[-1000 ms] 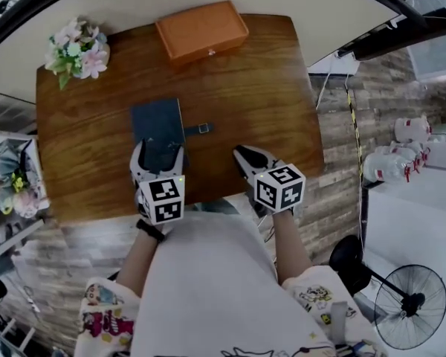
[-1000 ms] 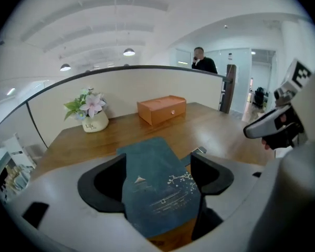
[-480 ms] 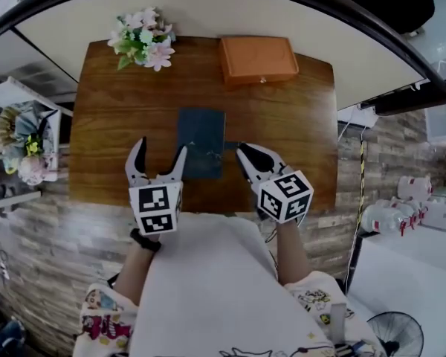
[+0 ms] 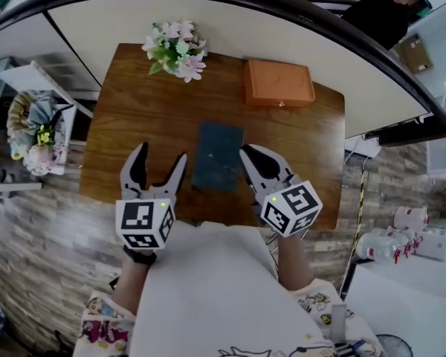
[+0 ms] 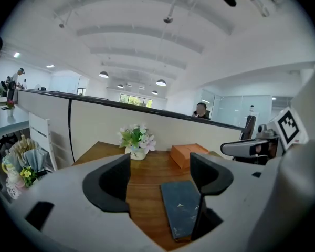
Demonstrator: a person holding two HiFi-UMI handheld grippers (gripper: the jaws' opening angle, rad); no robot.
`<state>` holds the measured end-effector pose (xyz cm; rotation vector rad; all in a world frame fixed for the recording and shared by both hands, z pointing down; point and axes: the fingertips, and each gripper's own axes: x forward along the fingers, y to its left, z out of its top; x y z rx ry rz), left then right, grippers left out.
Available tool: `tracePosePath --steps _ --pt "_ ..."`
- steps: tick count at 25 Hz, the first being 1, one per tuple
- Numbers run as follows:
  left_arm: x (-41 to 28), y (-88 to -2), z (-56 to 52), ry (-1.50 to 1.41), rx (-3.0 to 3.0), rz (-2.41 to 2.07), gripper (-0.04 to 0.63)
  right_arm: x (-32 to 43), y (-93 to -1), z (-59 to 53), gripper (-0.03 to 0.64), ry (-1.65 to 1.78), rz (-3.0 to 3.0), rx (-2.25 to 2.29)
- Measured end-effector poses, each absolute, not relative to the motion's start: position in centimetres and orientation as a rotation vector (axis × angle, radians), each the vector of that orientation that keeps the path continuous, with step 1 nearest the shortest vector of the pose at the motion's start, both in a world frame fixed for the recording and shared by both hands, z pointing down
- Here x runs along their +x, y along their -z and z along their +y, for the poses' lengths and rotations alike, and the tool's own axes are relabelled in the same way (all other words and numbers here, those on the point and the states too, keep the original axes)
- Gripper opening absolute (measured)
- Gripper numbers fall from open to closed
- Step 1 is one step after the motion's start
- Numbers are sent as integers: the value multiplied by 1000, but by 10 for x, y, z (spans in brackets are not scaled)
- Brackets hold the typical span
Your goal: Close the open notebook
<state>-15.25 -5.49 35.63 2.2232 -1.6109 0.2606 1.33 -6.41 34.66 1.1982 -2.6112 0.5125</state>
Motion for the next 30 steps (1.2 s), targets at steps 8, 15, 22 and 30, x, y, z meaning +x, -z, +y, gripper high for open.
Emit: tracePosePath --steps 8,15,22,30 --pt "-154 -332 -59 -219 2307 -1571 174 18 -323 -68 16 -436 -2625 1278" --pt "-136 -327 -60 -190 2359 -1494 68 36 -323 -66 5 -396 -2592 1365" --pt "-121 -329 -58 -175 2370 -1434 11 54 -325 -64 0 -387 -2564 1419" --pt "-115 -332 -59 -183 2394 -1398 2 66 -324 -65 -2 -370 -2540 1452"
